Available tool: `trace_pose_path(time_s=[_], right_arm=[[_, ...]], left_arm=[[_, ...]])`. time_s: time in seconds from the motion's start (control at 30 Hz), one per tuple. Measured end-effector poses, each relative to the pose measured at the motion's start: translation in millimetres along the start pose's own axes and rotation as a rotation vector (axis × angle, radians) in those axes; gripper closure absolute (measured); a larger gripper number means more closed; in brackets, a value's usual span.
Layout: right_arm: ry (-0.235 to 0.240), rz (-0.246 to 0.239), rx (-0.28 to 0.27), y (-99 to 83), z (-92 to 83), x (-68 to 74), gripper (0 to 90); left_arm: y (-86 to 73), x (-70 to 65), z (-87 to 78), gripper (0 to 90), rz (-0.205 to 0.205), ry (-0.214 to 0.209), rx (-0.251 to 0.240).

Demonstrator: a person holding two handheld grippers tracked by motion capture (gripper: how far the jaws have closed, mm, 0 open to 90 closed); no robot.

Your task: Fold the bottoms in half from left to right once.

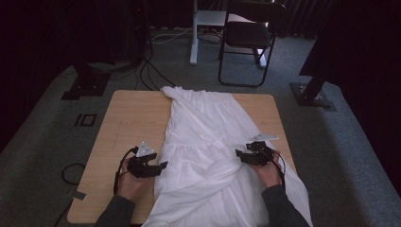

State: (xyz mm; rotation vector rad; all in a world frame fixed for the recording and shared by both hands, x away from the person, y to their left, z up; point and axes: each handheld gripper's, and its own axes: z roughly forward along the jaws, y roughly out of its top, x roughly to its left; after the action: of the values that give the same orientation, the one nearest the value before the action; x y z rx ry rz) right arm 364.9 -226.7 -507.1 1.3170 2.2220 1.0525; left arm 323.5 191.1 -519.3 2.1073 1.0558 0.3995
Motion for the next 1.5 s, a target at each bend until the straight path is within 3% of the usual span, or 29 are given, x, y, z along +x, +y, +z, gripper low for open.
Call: trace_pose_path(time_s=[0.1, 0.13, 0.23, 0.3, 0.33, 0.37, 0.4, 0.43, 0.47, 0.5, 0.53, 0.57, 0.6, 0.67, 0.7, 0.73, 0.77, 0.83, 0.9, 0.93, 0.97, 1.0, 1.03, 1.07, 1.17, 1.23, 1.33, 1.4, 1.5], right_arm=[[-0.02, 0.029, 0.039, -0.6, 10.3, -5.5, 27.8], [-0.018, 0.045, 0.062, -1.4, 13.3, -7.0, 27.2], [0.026, 0.053, 0.096, -4.8, 20.0, -8.5, 31.3], [0.072, 0.043, 0.105, -6.2, 21.6, -8.0, 45.7], [0.088, 0.036, 0.109, -6.4, 21.5, -7.0, 58.1], [0.088, 0.036, 0.109, -6.4, 21.5, -7.0, 58.1], [0.094, 0.018, 0.112, -6.2, 20.1, -5.2, 72.3], [0.093, -0.014, 0.097, -4.4, 15.1, -1.4, 86.5], [0.08, -0.036, 0.075, -2.6, 9.7, 1.4, 87.2], [0.051, -0.087, 0.025, 2.3, -5.5, 6.6, 87.9], [0.051, -0.087, 0.025, 2.3, -5.5, 6.6, 87.9], [0.041, -0.103, 0.002, 4.3, -12.7, 7.9, 88.1], [0.015, -0.127, -0.038, 8.3, -26.7, 8.6, 88.3], [-0.047, -0.127, -0.134, 14.6, -53.7, 3.6, 88.4], [-0.114, -0.122, -0.175, 17.3, -65.8, -1.4, 88.3], [-0.184, -0.116, -0.203, 19.2, -74.8, -7.7, 88.3], [-0.206, -0.095, -0.214, 20.0, -79.1, -14.9, 88.2], [-0.256, -0.05, -0.172, 17.4, -76.9, -38.7, 87.9], [-0.288, -0.005, -0.087, 3.5, -59.1, -63.5, 87.6], [-0.288, 0.003, -0.053, -1.9, -52.0, -69.2, 87.3], [-0.288, 0.003, -0.053, -1.9, -52.0, -69.2, 87.3], [-0.286, 0.004, -0.016, -9.8, -42.8, -75.2, 86.9], [-0.288, 0.003, 0.036, -22.8, -28.3, -82.1, 85.9], [-0.28, 0.013, 0.052, -29.1, -22.6, -85.7, 85.1], [-0.264, 0.046, 0.085, -41.5, -13.4, -93.1, 83.3], [-0.254, 0.046, 0.103, -45.4, -10.9, -94.0, 82.6], [-0.239, 0.053, 0.127, -49.5, -7.4, -94.9, 82.1], [-0.236, 0.066, 0.126, -51.7, -5.1, -94.9, 83.4], [-0.236, 0.069, 0.13, -50.8, -4.3, -91.8, 83.8]], left_arm=[[-7.3, -1.2, 8.9, 35.0, -0.011, 0.005, 0.034], [-9.2, -1.3, 12.7, 34.9, -0.016, 0.007, 0.046], [-13.8, -5.0, 24.6, 35.0, -0.026, -0.04, 0.076], [-14.5, -11.9, 28.7, 43.0, 0.031, -0.064, 0.076], [-13.5, -13.7, 28.7, 60.6, 0.047, -0.086, 0.079], [-13.5, -13.7, 28.7, 73.4, 0.047, -0.086, 0.079], [-10.8, -14.4, 24.8, 73.4, 0.044, -0.088, 0.048], [-8.5, -13.3, 20.3, 86.9, 0.03, -0.092, 0.022], [-6.1, -12.4, 15.8, 87.7, 0.027, -0.083, 0.007], [3.2, -11.7, -0.8, 88.3, 0.028, -0.035, -0.034], [3.2, -11.7, -0.8, 88.3, 0.028, -0.035, -0.034], [10.8, -11.8, -14.3, 88.3, 0.017, -0.011, -0.075], [15.8, -12.4, -23.1, 88.4, 0.011, 0.0, -0.099], [31.5, -16.6, -44.6, 87.9, 0.019, 0.026, -0.137], [37.6, -19.4, -48.6, 85.4, 0.02, 0.003, -0.143], [41.5, -22.2, -49.2, 72.9, 0.02, -0.005, -0.144], [46.1, -28.7, -46.7, 63.7, 0.038, 0.006, -0.141], [48.3, -41.4, -29.8, 55.1, 0.081, 0.007, -0.102], [46.4, -48.5, -13.5, 49.4, 0.079, -0.032, -0.075], [44.5, -53.2, -3.0, 48.9, 0.08, -0.057, -0.065], [44.5, -53.2, -3.0, 47.6, 0.08, -0.057, -0.065], [40.7, -61.7, 16.4, 47.6, 0.102, -0.093, -0.028], [38.5, -66.9, 27.0, 46.5, 0.119, -0.106, 0.004], [36.3, -72.3, 36.8, 46.5, 0.136, -0.111, 0.036], [29.2, -82.4, 59.7, 48.8, 0.168, -0.079, 0.106], [24.7, -84.3, 68.9, 55.9, 0.189, -0.043, 0.138], [25.7, -78.3, 68.7, 66.0, 0.169, -0.026, 0.133], [27.4, -72.8, 69.3, 66.1, 0.166, -0.022, 0.139], [30.3, -62.0, 70.3, 66.1, 0.168, 0.025, 0.142]])
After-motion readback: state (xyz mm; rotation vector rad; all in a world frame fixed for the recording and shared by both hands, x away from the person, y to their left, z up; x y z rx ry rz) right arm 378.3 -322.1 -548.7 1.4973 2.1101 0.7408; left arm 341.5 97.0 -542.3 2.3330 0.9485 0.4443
